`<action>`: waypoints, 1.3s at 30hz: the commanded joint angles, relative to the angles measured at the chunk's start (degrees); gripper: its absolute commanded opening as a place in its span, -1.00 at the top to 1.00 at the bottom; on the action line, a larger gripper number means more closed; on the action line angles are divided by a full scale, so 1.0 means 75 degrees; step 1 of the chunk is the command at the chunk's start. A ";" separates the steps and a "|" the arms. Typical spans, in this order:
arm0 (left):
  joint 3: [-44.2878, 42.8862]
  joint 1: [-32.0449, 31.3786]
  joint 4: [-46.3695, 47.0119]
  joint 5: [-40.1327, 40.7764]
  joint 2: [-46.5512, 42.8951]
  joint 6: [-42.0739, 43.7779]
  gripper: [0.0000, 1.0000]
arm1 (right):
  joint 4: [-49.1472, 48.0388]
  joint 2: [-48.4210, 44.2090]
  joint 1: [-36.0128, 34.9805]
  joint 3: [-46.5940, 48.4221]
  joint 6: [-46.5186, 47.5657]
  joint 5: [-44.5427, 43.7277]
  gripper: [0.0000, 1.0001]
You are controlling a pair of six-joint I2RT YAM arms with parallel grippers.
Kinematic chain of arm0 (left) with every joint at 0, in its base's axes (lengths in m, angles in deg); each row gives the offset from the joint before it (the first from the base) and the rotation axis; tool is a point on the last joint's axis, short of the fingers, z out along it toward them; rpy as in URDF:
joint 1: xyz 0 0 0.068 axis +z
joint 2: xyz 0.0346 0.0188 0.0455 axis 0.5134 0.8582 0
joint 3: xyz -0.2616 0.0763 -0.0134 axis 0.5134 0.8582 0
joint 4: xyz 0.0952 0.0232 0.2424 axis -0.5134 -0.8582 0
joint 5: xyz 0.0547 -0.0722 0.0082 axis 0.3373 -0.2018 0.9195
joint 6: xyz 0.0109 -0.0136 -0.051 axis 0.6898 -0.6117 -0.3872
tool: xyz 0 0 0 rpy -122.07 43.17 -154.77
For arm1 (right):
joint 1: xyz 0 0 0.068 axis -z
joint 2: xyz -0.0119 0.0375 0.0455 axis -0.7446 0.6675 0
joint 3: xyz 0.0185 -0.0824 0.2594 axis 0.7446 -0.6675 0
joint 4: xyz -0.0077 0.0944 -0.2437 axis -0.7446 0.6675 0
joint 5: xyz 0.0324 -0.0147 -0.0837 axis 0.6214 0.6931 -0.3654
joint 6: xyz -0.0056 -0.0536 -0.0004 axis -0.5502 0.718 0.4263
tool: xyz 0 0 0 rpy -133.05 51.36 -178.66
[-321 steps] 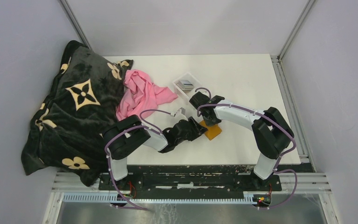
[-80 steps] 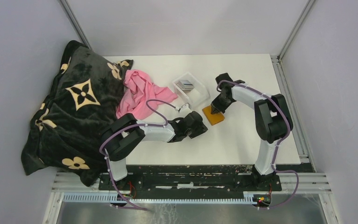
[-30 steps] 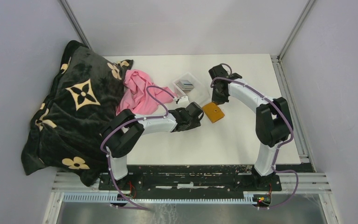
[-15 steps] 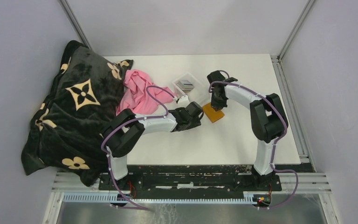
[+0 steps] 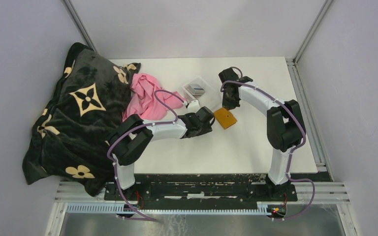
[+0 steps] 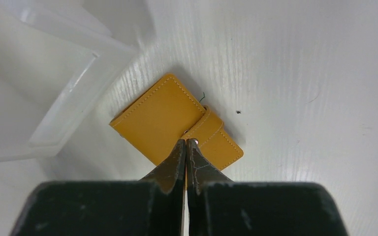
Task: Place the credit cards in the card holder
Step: Close the card holder at the center of the board, then reset both arms
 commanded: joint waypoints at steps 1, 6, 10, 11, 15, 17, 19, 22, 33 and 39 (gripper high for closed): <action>-0.0208 0.0093 -0.0487 0.0444 0.0006 0.0543 -0.14 | 0.0141 -0.0729 0.0005 0.0562 0.0320 -0.0374 0.93; -0.0383 0.0142 -0.0718 0.0917 -0.0427 0.0923 -0.19 | -0.0098 -0.1289 0.0039 0.0205 0.0539 -0.0655 0.66; -0.0239 0.0232 -0.0683 0.1580 -0.1186 0.1459 -0.24 | -0.0470 -0.1949 0.0274 -0.0445 0.0695 -0.0951 0.50; -0.0181 0.0249 -0.0624 0.1918 -0.1408 0.1666 -0.25 | -0.0578 -0.2137 0.0352 -0.0612 0.0719 -0.1078 0.48; 0.0209 0.0435 -0.0420 0.3091 -0.2297 0.2120 -0.28 | -0.1154 -0.2939 0.0545 -0.1439 0.0920 -0.1665 0.43; 0.0602 0.0601 -0.0121 0.3491 -0.2804 0.2229 -0.29 | -0.1383 -0.3262 0.0635 -0.1764 0.0974 -0.1932 0.31; 0.1057 0.0808 0.0314 0.3810 -0.3278 0.2439 -0.30 | -0.1538 -0.3443 0.0694 -0.1970 0.1243 -0.2163 0.18; 0.1586 0.1050 0.0950 0.4345 -0.3721 0.2882 -0.35 | -0.1401 -0.3559 0.0721 -0.2054 0.1434 -0.2841 0.07; 0.2466 0.1933 0.2054 0.4522 -0.4225 0.4409 -0.72 | -0.1202 -0.4000 0.0750 -0.2420 0.1077 -0.2815 -0.33; 0.2815 0.2090 0.2389 0.4563 -0.4365 0.4505 -0.81 | -0.1227 -0.4113 0.0755 -0.2637 0.0963 -0.3042 -0.44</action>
